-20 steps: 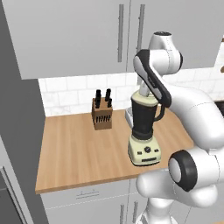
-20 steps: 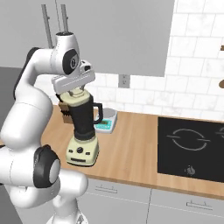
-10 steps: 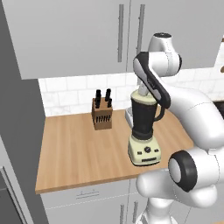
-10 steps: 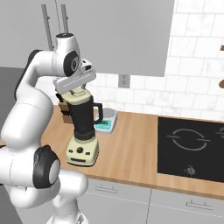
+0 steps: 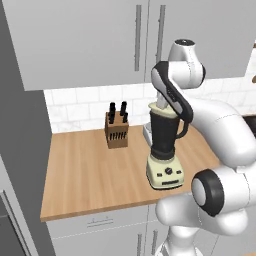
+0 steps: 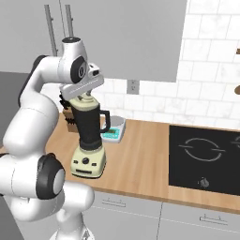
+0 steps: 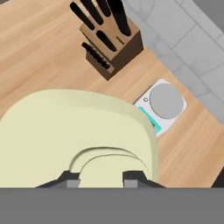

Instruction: Close the lid blender by securely placing the lid on top.

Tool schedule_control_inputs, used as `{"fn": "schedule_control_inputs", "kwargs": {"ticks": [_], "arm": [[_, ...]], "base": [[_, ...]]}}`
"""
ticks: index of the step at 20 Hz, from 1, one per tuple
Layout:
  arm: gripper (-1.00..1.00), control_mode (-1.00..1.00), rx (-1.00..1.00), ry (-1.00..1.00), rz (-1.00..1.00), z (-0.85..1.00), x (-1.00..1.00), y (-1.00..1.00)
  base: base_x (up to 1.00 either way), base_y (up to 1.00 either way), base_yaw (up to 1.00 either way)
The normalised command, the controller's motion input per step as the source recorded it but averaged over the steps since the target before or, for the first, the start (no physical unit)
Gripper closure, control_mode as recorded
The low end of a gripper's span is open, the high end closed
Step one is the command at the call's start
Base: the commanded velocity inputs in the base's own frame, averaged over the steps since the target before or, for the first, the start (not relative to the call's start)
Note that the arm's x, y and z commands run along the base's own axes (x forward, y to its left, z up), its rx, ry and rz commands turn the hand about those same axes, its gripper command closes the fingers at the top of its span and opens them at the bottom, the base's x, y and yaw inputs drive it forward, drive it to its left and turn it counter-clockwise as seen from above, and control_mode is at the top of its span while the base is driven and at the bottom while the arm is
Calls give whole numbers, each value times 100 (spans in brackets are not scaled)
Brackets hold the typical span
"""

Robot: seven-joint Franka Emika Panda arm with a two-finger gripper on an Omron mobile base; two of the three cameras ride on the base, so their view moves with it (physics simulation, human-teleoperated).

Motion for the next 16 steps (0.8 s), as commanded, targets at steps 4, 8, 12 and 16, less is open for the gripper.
{"fn": "schedule_control_inputs", "kwargs": {"ticks": [4,8,12,16], "arm": [[100,-100,0,-11,1,-13,0,0],[100,-100,0,-14,1,-14,0,0],[100,-100,0,-21,0,-6,0,0],[100,-100,-1,-22,0,-2,0,0]], "base": [[0,0,0],[0,0,0],[0,0,0],[0,0,0]]}}
